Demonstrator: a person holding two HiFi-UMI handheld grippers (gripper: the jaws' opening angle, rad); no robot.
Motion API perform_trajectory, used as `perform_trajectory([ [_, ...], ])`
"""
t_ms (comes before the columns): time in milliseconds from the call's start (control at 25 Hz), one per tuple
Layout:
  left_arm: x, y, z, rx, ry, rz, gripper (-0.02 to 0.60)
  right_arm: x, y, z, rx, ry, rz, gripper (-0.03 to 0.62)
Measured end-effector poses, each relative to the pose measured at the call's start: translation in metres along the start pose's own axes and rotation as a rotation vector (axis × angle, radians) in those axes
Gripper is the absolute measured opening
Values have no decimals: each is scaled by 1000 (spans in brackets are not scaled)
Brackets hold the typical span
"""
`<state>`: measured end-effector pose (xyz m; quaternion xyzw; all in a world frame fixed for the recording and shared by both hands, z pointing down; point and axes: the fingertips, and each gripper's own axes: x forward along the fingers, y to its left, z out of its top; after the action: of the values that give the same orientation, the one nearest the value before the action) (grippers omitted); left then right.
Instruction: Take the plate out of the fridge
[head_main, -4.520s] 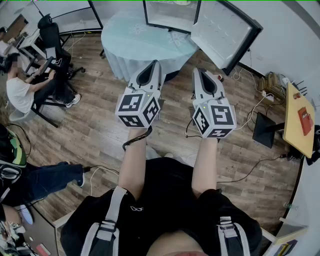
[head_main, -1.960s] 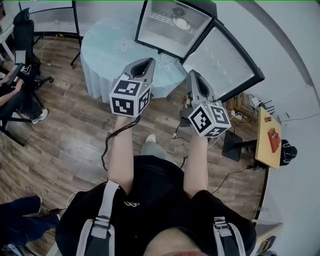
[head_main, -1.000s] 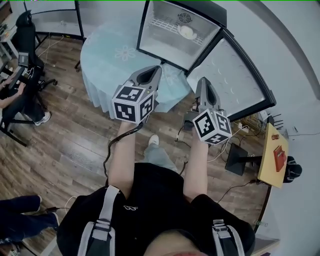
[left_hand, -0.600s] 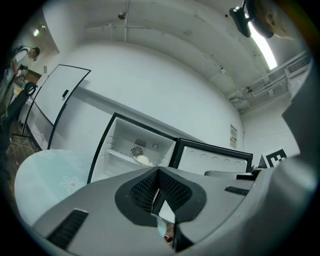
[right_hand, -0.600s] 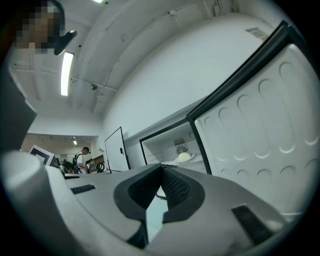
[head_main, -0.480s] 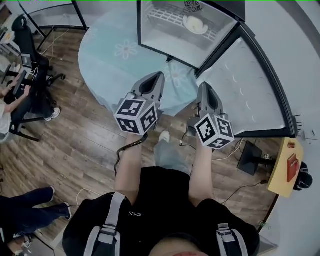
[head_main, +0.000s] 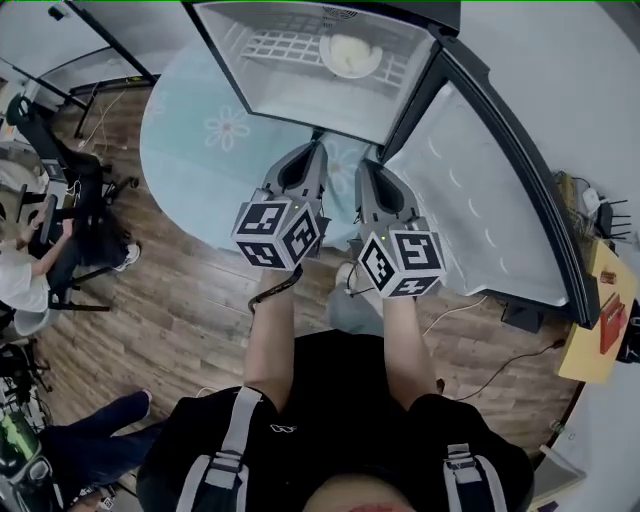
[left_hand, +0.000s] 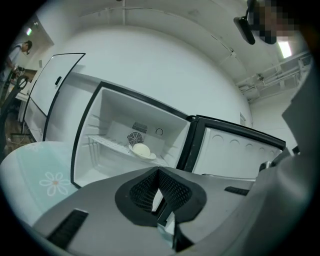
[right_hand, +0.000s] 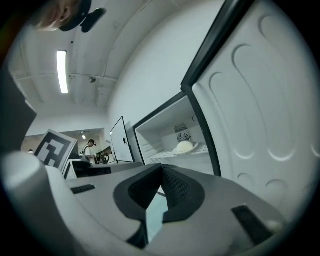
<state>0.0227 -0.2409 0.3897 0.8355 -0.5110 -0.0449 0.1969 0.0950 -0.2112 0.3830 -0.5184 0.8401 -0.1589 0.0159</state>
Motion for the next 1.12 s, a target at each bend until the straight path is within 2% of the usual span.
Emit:
perform_trajectory([
  [160,28,0,16,-19,-49,15,0,18,-24,24,-59,2,-17,-3],
  [280,39,8,21,-46,-81,17,0,35,-36,23,-83,29,-22,-3],
  [400,46,21,19,-51,-64,49,0,52,-35,15,-78,50,-1,-3],
  [640,61,38,31,-46,-63,63,0,83,-32,25,-68,35,5,-3],
  [800,72,45,45,-55,-70,56,0,92,-38,40,-73,8,-48,-3],
  [960,85,40,44,-34,-36,30,0,99,-48,46,-48,-4,-95,-2],
  [1120,94,48,45,-32,-18,44,2,107,-48,46,-44,-13,-121,6],
])
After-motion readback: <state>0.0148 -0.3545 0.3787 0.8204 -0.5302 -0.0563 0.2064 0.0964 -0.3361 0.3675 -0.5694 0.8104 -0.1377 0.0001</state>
